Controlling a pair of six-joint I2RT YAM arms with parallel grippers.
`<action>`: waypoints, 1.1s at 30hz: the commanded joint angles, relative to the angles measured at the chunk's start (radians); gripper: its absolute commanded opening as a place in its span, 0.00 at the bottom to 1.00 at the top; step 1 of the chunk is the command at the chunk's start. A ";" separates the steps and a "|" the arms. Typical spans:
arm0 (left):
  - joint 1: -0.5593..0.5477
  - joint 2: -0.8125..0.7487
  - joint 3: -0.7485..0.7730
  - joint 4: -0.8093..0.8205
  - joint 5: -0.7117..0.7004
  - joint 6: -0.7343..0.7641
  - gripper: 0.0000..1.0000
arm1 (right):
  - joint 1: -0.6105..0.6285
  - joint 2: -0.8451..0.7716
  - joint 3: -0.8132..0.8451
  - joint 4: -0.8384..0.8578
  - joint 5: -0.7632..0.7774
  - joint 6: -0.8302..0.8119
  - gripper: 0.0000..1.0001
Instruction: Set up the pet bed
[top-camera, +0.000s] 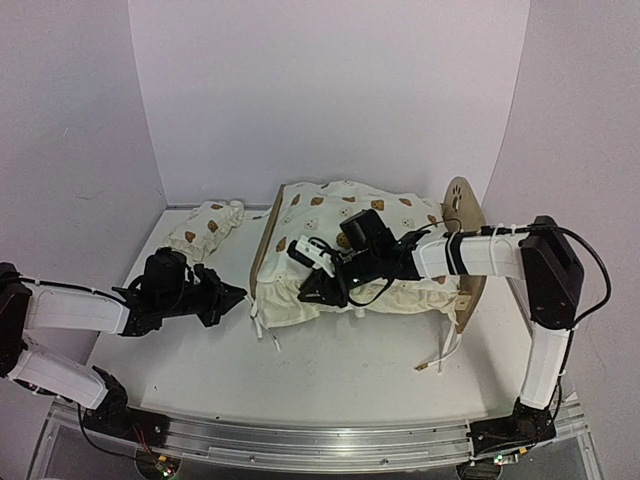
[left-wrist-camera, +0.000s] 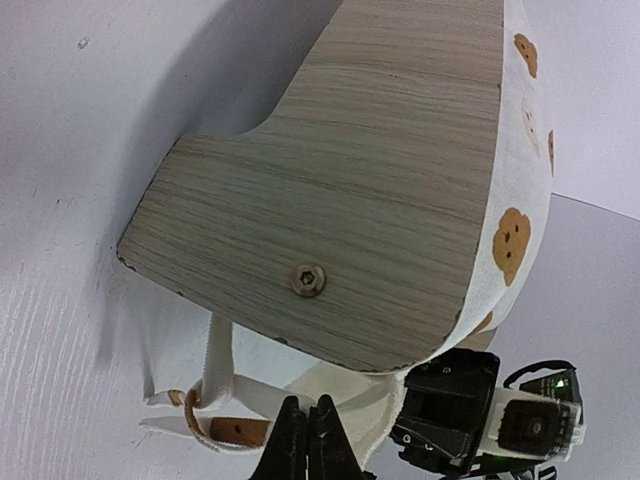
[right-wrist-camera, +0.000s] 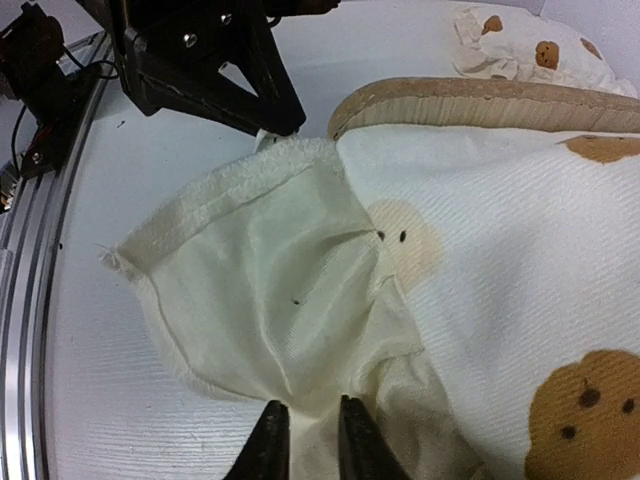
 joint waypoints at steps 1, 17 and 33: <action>0.004 0.008 0.050 0.041 0.016 0.016 0.00 | 0.026 0.005 0.054 -0.046 0.008 0.305 0.31; 0.006 -0.002 0.041 0.042 0.014 0.011 0.00 | 0.271 0.071 -0.129 0.396 0.559 0.680 0.63; 0.010 -0.055 0.029 0.058 -0.005 0.032 0.00 | 0.351 0.263 -0.121 0.635 0.805 0.731 0.08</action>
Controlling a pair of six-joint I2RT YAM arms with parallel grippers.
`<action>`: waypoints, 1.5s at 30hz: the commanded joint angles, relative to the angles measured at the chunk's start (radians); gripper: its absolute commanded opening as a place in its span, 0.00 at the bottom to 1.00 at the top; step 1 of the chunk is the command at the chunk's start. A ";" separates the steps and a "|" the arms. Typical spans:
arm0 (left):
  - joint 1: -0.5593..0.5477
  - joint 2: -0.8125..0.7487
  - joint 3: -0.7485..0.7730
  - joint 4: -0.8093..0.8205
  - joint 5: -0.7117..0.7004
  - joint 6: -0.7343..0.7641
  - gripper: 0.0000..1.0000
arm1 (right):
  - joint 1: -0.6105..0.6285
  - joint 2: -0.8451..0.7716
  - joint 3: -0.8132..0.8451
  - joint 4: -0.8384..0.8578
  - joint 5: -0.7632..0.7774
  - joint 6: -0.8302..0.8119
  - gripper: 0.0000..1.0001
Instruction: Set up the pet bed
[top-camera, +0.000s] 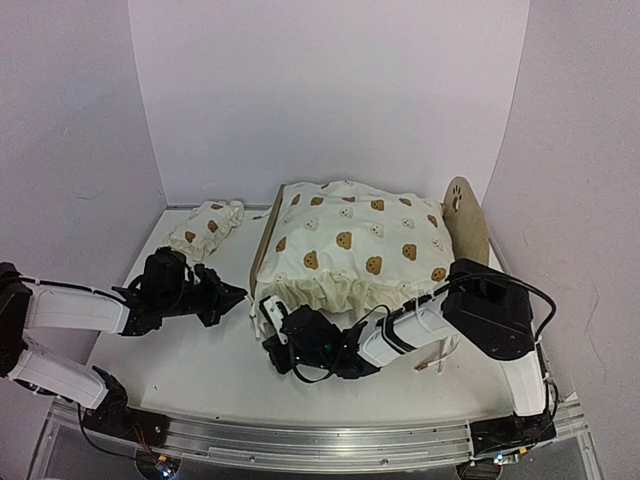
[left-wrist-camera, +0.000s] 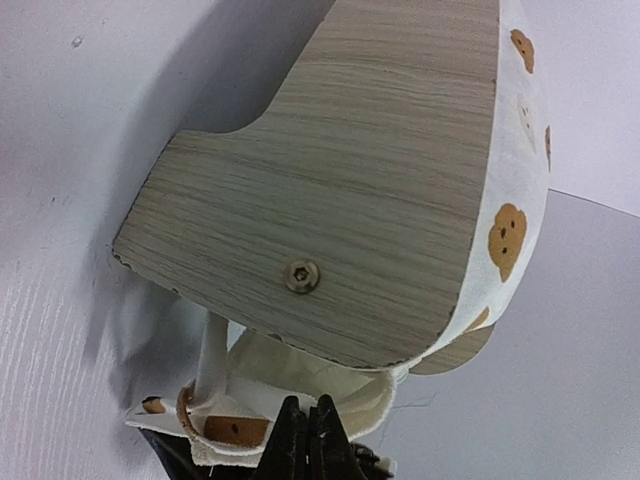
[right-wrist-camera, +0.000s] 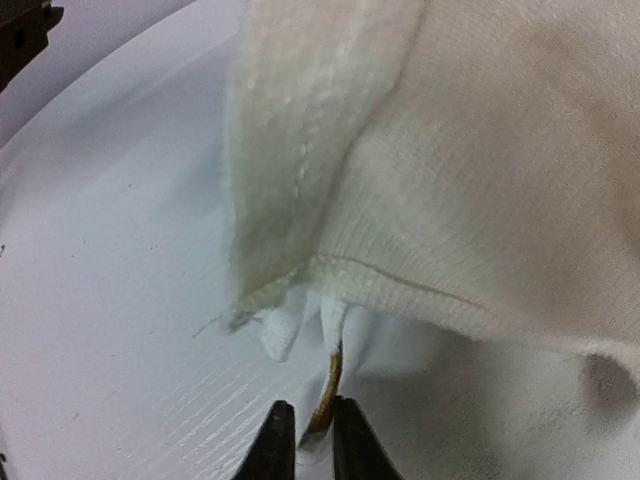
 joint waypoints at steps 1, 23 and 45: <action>0.007 -0.080 0.021 0.078 -0.034 0.042 0.00 | -0.010 -0.007 0.001 0.092 0.143 0.032 0.00; 0.152 -0.049 -0.041 0.418 -0.197 0.007 0.00 | -0.051 -0.073 -0.183 -0.039 0.151 -0.035 0.00; 0.318 -0.298 -0.140 -0.070 -0.090 0.256 0.47 | -0.063 -0.439 -0.202 -0.457 -0.124 -0.080 0.61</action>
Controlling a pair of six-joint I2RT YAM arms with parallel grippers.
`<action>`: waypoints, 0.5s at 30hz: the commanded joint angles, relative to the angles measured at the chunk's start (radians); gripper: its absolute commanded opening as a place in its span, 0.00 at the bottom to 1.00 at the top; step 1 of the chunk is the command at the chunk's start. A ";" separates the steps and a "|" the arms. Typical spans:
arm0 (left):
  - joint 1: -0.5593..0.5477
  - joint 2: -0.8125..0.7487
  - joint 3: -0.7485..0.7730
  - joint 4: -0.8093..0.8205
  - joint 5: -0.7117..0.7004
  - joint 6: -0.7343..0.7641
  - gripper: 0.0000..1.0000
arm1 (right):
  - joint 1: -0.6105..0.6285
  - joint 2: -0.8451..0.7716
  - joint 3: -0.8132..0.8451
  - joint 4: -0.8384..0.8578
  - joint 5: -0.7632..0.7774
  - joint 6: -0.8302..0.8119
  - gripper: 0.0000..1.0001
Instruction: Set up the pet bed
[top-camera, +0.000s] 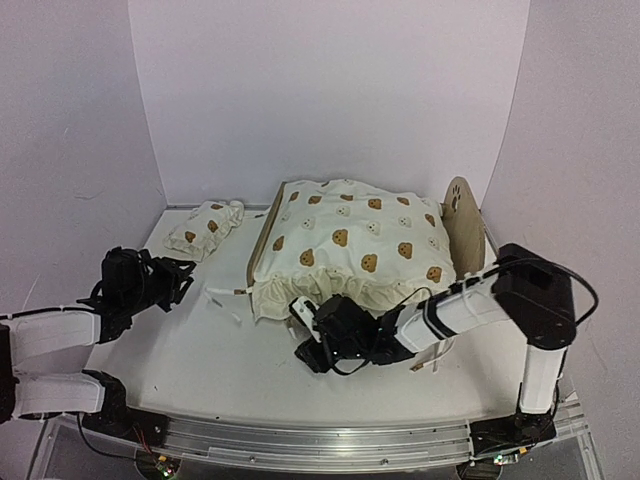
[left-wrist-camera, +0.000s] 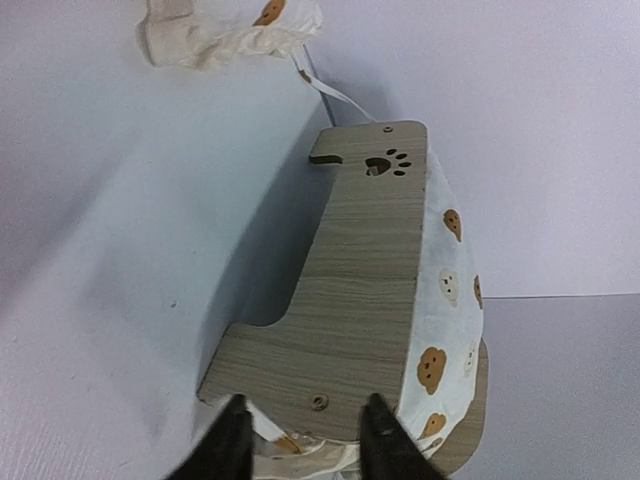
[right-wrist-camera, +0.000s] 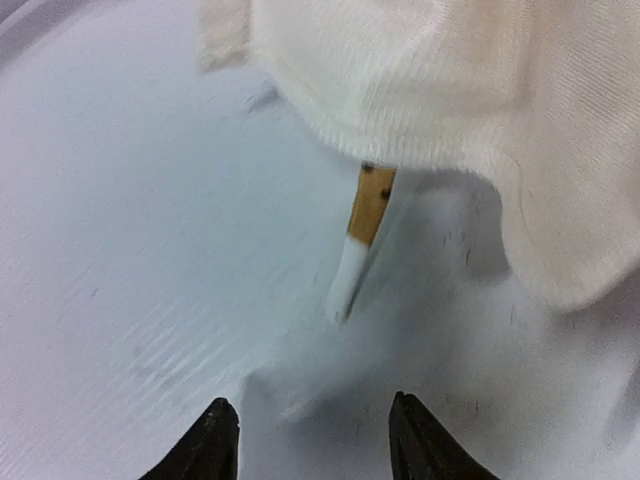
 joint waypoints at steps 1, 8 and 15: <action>0.008 -0.106 -0.055 -0.096 0.001 0.087 0.61 | 0.007 -0.333 -0.036 -0.356 -0.073 0.049 0.66; -0.029 -0.218 0.134 -0.408 -0.120 0.352 0.97 | -0.175 -0.672 -0.006 -0.687 -0.123 0.065 0.89; -0.313 0.208 0.615 -0.312 -0.105 0.615 0.97 | -0.455 -0.476 0.369 -0.713 -0.284 0.062 0.97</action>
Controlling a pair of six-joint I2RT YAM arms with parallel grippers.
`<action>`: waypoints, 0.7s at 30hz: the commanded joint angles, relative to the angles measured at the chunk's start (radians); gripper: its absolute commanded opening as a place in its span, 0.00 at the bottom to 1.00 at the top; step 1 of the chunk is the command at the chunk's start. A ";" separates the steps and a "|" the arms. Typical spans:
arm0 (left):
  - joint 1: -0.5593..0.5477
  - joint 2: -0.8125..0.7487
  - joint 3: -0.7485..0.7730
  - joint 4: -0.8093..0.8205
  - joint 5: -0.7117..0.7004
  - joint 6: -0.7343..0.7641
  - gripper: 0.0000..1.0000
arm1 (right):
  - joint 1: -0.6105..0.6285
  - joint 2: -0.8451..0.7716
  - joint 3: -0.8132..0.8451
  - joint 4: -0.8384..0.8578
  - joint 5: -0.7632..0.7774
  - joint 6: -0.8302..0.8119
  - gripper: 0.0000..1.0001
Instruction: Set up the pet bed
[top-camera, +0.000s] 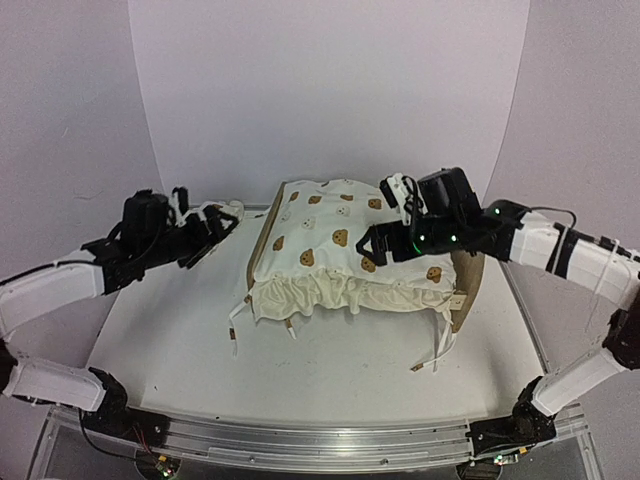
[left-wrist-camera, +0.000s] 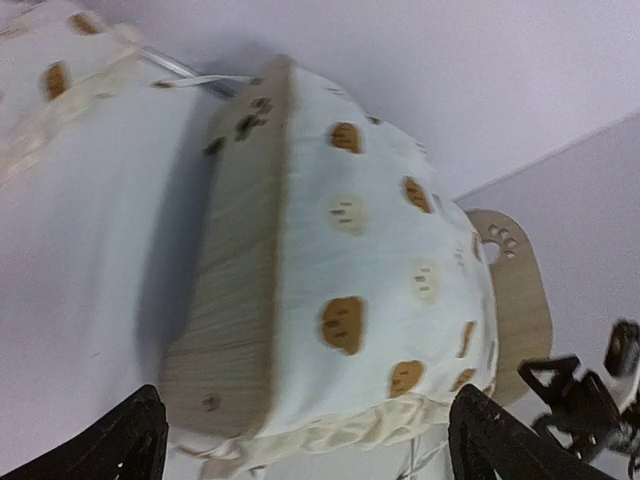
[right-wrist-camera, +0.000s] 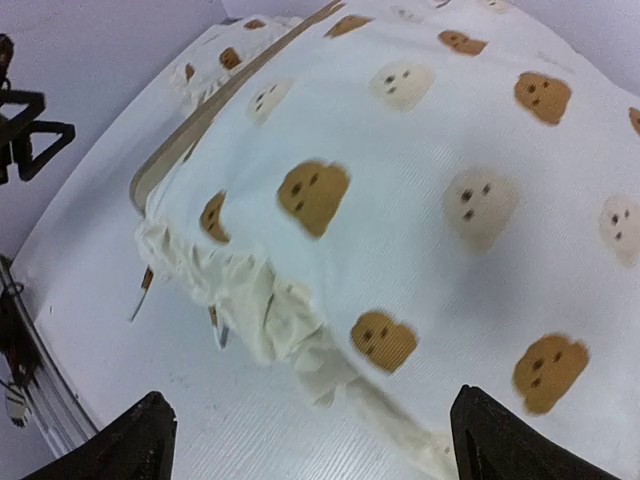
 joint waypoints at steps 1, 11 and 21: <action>-0.113 0.236 0.301 0.126 0.072 0.206 0.95 | -0.133 0.186 0.259 -0.046 -0.146 0.019 0.97; -0.155 0.861 0.823 0.157 0.471 0.193 0.56 | -0.288 0.394 0.359 -0.063 -0.161 0.003 0.71; -0.160 0.843 0.738 -0.136 0.161 0.402 0.56 | -0.288 0.210 0.064 -0.116 0.129 -0.077 0.76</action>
